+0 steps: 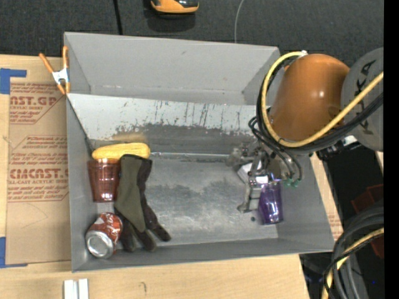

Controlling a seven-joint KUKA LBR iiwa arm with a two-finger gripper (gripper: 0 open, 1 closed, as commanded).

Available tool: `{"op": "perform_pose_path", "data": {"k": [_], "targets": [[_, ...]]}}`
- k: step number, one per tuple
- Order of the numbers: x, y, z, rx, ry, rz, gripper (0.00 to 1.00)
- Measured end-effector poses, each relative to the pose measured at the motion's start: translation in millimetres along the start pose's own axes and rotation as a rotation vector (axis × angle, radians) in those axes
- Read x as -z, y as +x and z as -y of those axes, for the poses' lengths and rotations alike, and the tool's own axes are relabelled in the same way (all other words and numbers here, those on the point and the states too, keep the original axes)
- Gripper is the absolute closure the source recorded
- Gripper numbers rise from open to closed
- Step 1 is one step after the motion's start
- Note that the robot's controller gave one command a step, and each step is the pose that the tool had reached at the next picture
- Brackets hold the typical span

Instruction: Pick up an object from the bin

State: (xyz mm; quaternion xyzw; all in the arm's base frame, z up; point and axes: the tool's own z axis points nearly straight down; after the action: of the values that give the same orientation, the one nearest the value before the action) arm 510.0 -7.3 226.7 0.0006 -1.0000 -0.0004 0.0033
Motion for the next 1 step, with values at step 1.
{"op": "perform_pose_path", "data": {"k": [1], "targets": [[4.4, -1.5, 0.1, 0.0, 0.0, 0.008, 0.0]]}}
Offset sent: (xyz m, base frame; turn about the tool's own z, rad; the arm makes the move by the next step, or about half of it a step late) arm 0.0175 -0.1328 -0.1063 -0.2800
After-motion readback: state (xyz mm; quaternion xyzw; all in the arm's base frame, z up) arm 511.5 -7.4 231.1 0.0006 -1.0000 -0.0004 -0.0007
